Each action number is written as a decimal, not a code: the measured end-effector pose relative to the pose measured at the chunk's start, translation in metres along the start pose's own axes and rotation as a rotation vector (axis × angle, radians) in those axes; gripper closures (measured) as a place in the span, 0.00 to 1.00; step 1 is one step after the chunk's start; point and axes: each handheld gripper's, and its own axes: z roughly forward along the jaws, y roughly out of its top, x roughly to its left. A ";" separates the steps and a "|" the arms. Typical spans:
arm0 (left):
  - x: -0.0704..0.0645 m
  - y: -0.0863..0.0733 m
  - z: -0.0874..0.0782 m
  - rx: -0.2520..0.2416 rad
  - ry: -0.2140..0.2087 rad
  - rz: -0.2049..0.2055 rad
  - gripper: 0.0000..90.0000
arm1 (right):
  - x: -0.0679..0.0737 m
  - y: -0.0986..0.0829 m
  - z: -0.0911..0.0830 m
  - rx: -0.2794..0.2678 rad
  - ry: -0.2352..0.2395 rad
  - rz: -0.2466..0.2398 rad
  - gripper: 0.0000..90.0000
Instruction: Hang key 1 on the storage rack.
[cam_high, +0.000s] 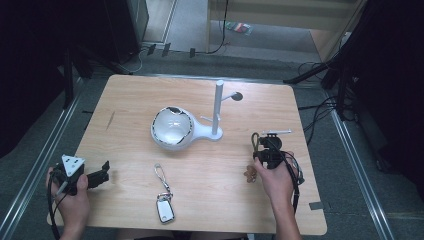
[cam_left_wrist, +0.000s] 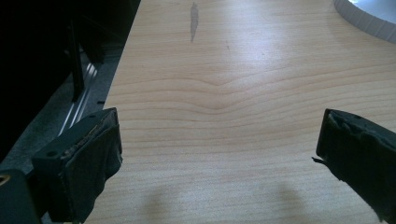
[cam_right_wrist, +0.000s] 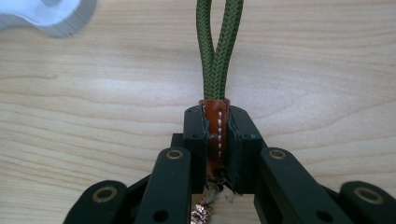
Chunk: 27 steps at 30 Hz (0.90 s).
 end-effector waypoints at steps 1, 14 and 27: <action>0.000 0.000 0.000 0.000 0.000 0.000 0.00 | 0.000 0.000 0.000 0.000 0.000 0.000 0.89; 0.000 0.000 0.000 -0.003 -0.002 0.001 0.00 | 0.006 0.001 -0.020 -0.169 0.020 -0.026 0.89; 0.000 0.000 -0.001 -0.005 -0.002 -0.003 0.00 | 0.012 0.000 -0.035 -0.322 0.021 -0.063 0.89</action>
